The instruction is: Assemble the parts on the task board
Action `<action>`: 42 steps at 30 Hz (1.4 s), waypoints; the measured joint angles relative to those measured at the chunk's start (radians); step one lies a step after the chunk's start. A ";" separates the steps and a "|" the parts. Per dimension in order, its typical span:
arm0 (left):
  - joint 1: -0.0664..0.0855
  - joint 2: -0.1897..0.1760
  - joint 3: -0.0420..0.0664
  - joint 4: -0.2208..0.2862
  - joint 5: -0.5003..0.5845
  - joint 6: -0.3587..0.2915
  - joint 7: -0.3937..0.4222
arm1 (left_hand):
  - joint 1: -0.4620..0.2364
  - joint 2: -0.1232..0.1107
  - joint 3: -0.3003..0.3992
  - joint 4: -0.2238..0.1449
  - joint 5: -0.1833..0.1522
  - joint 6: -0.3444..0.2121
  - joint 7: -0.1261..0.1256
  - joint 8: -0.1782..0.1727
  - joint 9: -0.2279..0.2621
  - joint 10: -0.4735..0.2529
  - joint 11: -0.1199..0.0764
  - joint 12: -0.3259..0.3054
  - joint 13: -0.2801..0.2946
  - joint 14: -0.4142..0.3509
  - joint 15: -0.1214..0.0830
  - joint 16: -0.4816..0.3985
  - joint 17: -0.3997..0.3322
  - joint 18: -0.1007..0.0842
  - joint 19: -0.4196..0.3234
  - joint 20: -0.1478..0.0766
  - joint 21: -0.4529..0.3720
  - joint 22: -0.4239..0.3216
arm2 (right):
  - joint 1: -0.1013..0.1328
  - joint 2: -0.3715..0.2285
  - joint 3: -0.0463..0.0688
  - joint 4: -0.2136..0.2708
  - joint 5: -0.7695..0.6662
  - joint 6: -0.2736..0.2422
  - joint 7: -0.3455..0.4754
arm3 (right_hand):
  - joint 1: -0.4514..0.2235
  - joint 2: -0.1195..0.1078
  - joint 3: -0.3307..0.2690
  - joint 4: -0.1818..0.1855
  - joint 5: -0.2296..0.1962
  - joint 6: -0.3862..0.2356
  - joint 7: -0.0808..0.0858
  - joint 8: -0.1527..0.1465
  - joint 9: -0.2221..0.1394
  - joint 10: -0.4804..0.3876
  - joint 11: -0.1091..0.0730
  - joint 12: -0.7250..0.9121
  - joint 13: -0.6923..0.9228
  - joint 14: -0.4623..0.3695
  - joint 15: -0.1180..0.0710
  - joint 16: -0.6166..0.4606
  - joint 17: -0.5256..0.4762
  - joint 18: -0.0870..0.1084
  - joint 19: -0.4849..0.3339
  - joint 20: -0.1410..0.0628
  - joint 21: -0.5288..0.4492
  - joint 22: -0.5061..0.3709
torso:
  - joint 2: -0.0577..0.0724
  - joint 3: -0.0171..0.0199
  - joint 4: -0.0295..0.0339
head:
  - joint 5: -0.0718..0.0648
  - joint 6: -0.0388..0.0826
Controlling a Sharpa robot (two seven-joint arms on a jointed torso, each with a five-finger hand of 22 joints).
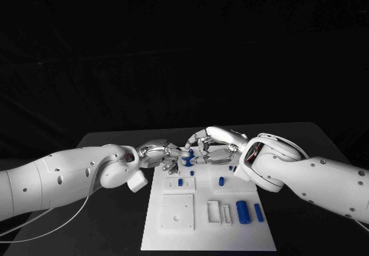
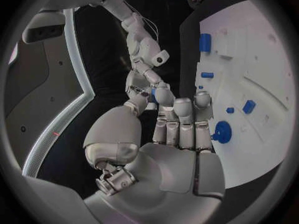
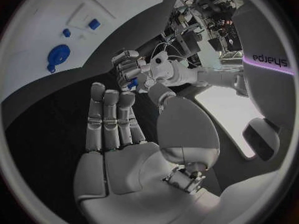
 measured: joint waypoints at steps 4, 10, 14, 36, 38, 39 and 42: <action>0.000 0.000 0.000 0.000 -0.002 0.001 0.000 | 0.000 0.000 0.000 0.000 0.000 0.000 0.000 0.000 0.000 -0.002 0.002 0.004 0.000 -0.001 0.001 0.000 0.000 0.000 0.000 0.000 0.000 0.000 | 0.000 0.000 -0.003 0.002 0.000 0.015 0.002 | 0.007 0.011 0.031 0.008 -0.023 0.001 -0.001 0.000 -0.001 -0.002 -0.002 0.005 0.008 -0.004 -0.004 0.007 0.006 0.000 -0.005 -0.005 0.010 0.000 | 0.000 -0.0002 -0.0003 | 0.000 -0.003; -0.001 0.000 -0.001 0.001 -0.007 0.003 -0.002 | 0.000 0.000 0.000 0.000 0.000 0.000 0.000 0.000 0.000 -0.002 0.002 0.004 0.000 -0.002 0.002 0.000 0.000 0.000 0.000 0.000 0.000 0.001 | 0.000 0.001 -0.004 -0.001 0.002 0.033 0.003 | 0.017 0.020 0.088 0.014 -0.066 0.007 0.000 -0.002 -0.004 -0.003 -0.004 0.015 0.018 -0.004 -0.004 0.016 0.013 -0.001 -0.011 -0.007 0.031 0.000 | 0.000 -0.0002 -0.0006 | 0.002 -0.007; -0.001 0.000 -0.001 0.003 -0.011 0.005 -0.002 | 0.000 0.000 0.000 0.000 0.000 0.000 0.000 0.000 0.001 -0.002 0.001 0.004 0.000 -0.003 0.003 0.000 0.000 0.000 0.000 0.000 0.000 0.001 | 0.001 0.002 -0.005 -0.005 0.002 0.042 0.003 | 0.017 0.020 0.111 0.019 -0.078 0.008 0.000 -0.002 -0.005 -0.004 -0.003 0.015 0.021 -0.004 -0.004 0.016 0.015 -0.001 -0.015 -0.007 0.039 0.000 | 0.000 -0.0004 -0.0005 | 0.003 -0.009; 0.000 -0.001 0.000 0.000 -0.027 0.009 -0.003 | 0.005 0.005 -0.004 -0.004 0.000 0.000 0.000 -0.004 0.002 -0.007 0.000 0.004 0.001 -0.005 0.005 0.004 0.001 0.000 0.000 0.000 0.000 0.002 | 0.000 -0.002 -0.007 -0.002 0.003 0.055 0.003 | 0.017 0.020 0.116 0.020 -0.078 0.015 -0.005 0.006 -0.004 -0.011 0.004 0.023 0.029 -0.007 -0.007 0.024 0.018 -0.001 -0.014 -0.007 0.055 -0.001 | -0.001 0.0002 -0.0009 | 0.004 -0.015; 0.000 -0.001 -0.001 -0.001 -0.028 0.009 -0.003 | 0.005 0.005 -0.004 -0.004 0.000 0.000 0.000 -0.004 0.002 -0.007 0.000 0.004 0.001 -0.006 0.006 0.004 0.001 0.000 0.000 0.000 0.000 0.002 | 0.000 -0.003 -0.007 -0.002 0.003 0.055 0.003 | 0.017 0.020 0.116 0.020 -0.078 0.015 -0.005 0.007 -0.002 -0.011 0.004 0.023 0.029 -0.007 -0.006 0.028 0.018 -0.001 -0.015 -0.007 0.059 -0.001 | -0.001 0.0005 -0.0009 | 0.004 -0.016; 0.000 -0.001 -0.001 -0.001 -0.028 0.009 -0.003 | 0.005 0.005 -0.004 -0.004 0.000 0.000 0.000 -0.004 0.002 -0.007 0.000 0.004 0.001 -0.006 0.006 0.004 0.001 0.000 0.000 0.000 0.000 0.002 | 0.000 -0.003 -0.007 -0.002 0.003 0.055 0.003 | 0.017 0.020 0.116 0.020 -0.078 0.015 -0.005 0.008 -0.001 -0.011 0.004 0.027 0.029 -0.007 -0.006 0.028 0.018 -0.001 -0.016 -0.009 0.059 -0.001 | -0.001 0.0006 -0.0009 | 0.004 -0.016; 0.000 -0.001 -0.001 -0.002 -0.029 0.009 -0.003 | 0.005 0.005 -0.004 -0.004 0.000 0.000 0.000 -0.004 0.003 -0.007 0.000 0.004 0.001 -0.004 0.004 0.004 0.001 0.000 0.000 0.000 0.000 0.001 | 0.000 -0.003 -0.007 -0.001 0.003 0.056 0.002 | 0.017 0.020 0.116 0.020 -0.078 0.015 -0.005 0.013 0.001 -0.011 0.004 0.027 0.031 -0.007 -0.006 0.028 0.019 -0.001 -0.022 -0.007 0.059 0.000 | -0.001 0.0006 -0.0009 | 0.004 -0.016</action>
